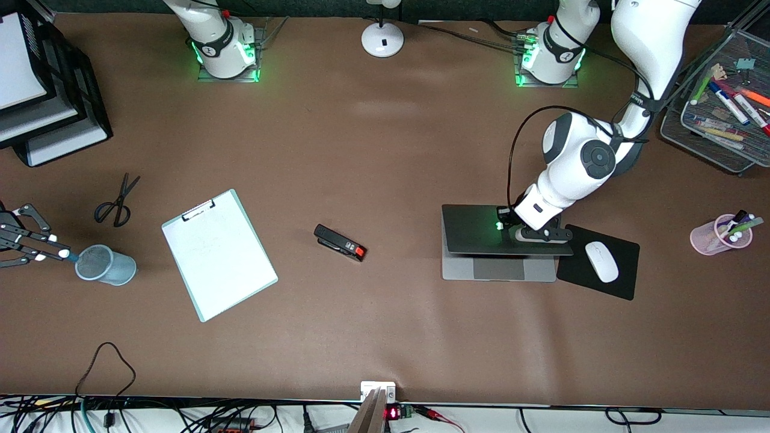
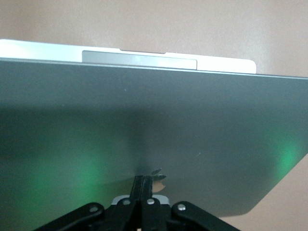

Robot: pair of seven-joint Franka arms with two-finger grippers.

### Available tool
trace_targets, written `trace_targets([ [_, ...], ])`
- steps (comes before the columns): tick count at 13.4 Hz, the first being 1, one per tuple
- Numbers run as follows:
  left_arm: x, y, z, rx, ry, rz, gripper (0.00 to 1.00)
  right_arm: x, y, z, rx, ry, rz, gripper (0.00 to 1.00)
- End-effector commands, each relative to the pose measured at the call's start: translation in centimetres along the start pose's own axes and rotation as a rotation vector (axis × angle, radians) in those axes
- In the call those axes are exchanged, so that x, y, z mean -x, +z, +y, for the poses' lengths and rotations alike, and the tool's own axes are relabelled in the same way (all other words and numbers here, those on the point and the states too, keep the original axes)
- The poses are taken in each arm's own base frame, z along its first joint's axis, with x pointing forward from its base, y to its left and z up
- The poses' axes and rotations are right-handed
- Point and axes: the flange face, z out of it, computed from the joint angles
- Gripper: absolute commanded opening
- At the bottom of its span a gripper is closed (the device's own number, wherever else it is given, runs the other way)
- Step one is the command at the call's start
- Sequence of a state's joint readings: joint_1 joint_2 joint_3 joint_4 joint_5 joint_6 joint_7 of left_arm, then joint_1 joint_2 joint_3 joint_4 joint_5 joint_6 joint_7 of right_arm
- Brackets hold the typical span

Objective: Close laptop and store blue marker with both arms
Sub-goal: 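Lift the marker with the right gripper while the left gripper lowers the lid, then press the lid shut with the left gripper while the right gripper lowers the marker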

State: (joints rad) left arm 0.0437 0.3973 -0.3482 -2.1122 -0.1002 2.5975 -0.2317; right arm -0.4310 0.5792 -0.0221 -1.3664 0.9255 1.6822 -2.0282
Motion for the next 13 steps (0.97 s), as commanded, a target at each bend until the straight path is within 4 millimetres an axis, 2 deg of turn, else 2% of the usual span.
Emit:
trace_targets([
  [1, -1.0, 0.5, 0.3, 0.009, 0.02, 0.03, 0.01, 1.4, -0.8, -0.3, -0.004, -0.006, 0.071, 0.01],
  [3, -1.3, 1.2, 0.2, 0.01, 0.027, 0.039, 0.01, 1.9, -1.3, -0.4, 0.0, -0.037, 0.073, 0.01],
  [7, -2.4, 2.1, 0.2, 0.023, 0.017, 0.04, 0.01, 4.8, -1.1, -0.7, -0.005, -0.045, 0.087, 0.01],
  [13, -2.4, 4.0, 0.2, 0.036, 0.014, 0.05, 0.01, 8.7, -0.9, -0.8, 0.002, -0.059, 0.109, 0.01],
])
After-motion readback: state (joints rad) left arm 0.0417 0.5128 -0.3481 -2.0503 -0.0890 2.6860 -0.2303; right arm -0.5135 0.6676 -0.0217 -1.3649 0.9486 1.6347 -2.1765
